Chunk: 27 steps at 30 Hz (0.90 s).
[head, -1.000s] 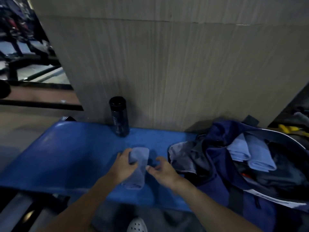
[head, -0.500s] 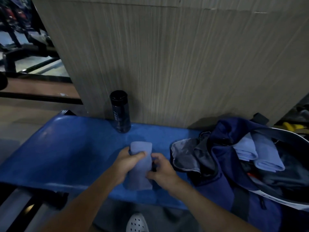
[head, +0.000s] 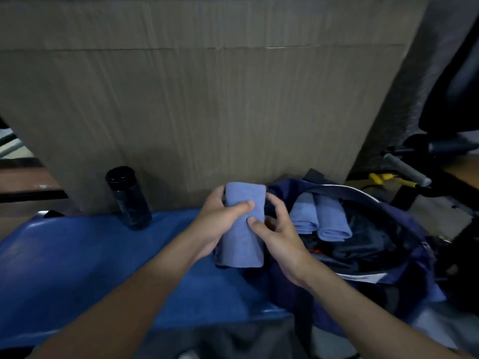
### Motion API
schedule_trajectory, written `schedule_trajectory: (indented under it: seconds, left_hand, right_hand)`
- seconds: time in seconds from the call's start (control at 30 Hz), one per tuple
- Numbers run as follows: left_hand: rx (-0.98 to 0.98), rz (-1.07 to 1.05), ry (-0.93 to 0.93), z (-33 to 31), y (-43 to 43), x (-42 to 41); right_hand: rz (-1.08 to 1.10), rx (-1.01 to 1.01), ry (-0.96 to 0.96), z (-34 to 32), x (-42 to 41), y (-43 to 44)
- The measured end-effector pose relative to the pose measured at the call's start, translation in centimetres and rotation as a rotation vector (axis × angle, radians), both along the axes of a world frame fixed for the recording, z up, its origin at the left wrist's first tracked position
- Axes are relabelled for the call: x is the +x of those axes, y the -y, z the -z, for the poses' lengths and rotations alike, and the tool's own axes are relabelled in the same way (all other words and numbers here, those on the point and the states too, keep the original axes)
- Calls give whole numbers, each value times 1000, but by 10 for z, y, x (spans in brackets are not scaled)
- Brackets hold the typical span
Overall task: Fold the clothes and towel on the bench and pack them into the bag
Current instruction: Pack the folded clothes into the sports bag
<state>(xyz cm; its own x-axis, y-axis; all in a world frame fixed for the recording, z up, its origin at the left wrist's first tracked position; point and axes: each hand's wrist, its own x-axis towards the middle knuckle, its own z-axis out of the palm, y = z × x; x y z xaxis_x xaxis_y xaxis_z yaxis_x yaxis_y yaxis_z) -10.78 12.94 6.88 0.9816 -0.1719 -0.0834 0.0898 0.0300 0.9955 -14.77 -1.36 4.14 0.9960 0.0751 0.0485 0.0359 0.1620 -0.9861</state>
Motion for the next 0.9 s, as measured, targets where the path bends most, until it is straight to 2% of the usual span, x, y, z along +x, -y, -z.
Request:
schedule_trajectory:
  seconds: [0.17, 0.33, 0.43, 0.5, 0.67, 0.9]
  left_hand:
    - [230, 62, 204, -7, 79, 6]
    - [682, 149, 685, -12, 146, 16]
    - [919, 257, 875, -15, 183, 22]
    - [1036, 345, 927, -15, 204, 29]
    - [1269, 532, 863, -11, 232, 49]
    - [1311, 607, 882, -9, 233, 60]
  right_hand:
    - [190, -111, 90, -3, -17, 78]
    - [422, -296, 137, 12, -35, 158]
    - [497, -418, 125, 30, -45, 196]
    - [526, -474, 113, 38, -49, 212]
    - [581, -509, 78, 53, -44, 231]
    - [518, -482, 12, 64, -31, 238]
